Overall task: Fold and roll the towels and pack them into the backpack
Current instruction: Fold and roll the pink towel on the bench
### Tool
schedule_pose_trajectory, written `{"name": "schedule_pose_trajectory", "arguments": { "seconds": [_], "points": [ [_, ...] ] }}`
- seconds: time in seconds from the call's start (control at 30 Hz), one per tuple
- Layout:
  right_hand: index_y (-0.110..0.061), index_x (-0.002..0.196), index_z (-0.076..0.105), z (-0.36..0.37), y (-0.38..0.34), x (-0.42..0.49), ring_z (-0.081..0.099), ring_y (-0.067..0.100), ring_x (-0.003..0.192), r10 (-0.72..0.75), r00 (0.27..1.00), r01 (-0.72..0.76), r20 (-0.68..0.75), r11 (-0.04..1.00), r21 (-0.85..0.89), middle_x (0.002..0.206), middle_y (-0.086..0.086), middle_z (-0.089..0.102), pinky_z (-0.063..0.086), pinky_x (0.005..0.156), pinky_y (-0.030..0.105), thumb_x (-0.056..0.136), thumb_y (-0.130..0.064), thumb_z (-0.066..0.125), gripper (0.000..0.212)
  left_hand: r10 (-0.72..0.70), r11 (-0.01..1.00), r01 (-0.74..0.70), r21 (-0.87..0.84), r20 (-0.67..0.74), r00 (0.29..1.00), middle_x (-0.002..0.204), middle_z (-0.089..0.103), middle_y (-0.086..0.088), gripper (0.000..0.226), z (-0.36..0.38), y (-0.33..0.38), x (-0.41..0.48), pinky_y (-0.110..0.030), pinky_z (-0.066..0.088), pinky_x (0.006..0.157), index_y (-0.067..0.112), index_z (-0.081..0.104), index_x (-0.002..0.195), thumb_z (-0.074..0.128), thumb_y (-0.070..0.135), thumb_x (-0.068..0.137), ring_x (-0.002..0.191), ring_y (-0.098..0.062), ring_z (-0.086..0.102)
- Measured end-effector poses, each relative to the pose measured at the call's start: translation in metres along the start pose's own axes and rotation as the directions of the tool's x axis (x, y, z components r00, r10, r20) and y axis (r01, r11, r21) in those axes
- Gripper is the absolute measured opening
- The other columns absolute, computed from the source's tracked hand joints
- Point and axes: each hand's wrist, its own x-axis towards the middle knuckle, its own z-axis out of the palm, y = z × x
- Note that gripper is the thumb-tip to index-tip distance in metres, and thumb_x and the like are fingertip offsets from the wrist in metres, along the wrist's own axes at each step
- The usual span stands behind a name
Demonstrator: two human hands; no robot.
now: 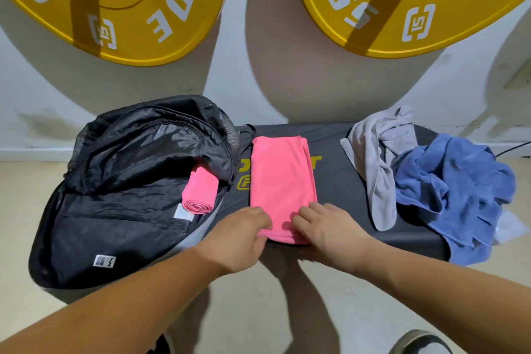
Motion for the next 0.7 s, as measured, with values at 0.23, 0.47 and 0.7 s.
{"name": "schedule_pose_trajectory", "arguments": {
  "seconds": [0.23,0.47,0.7],
  "points": [
    [-0.021,0.084,0.058,-0.009,0.006,-0.001,0.057,0.024,0.069,0.124,0.992,-0.116,-0.041,0.980,0.160,0.075,-0.004,0.061,0.044,0.057,0.036,0.083,-0.027,0.060,0.007,-0.241,0.923,0.206,-0.325,-0.068,0.968,0.095,0.057,0.007,0.017,0.002,-0.008,-0.001,-0.010,0.038,0.080,0.018,0.071,0.102,0.062,0.007,0.092,0.088,-0.003,0.054],
    [-0.013,0.089,0.074,-0.004,0.005,0.001,0.044,0.011,0.079,0.384,0.920,-0.365,0.079,0.763,0.533,0.080,-0.011,0.044,0.043,0.076,0.029,0.096,-0.025,0.065,0.017,-0.411,0.848,0.367,-0.383,-0.036,0.911,0.095,0.065,0.000,0.020,0.006,-0.014,0.006,-0.020,0.046,0.084,0.019,0.074,0.108,0.063,0.010,0.095,0.089,-0.011,0.062],
    [-0.021,0.078,0.067,-0.012,0.008,0.012,0.065,0.010,0.074,0.608,0.721,-0.627,0.332,0.369,0.687,0.075,-0.008,0.069,0.052,0.073,0.025,0.086,-0.013,0.068,0.012,-0.400,0.897,0.365,-0.251,-0.108,0.910,0.078,0.059,0.005,0.015,-0.004,-0.012,0.014,-0.031,0.047,0.068,0.020,0.066,0.070,0.073,0.010,0.079,0.072,-0.012,0.057]
  ]
}}
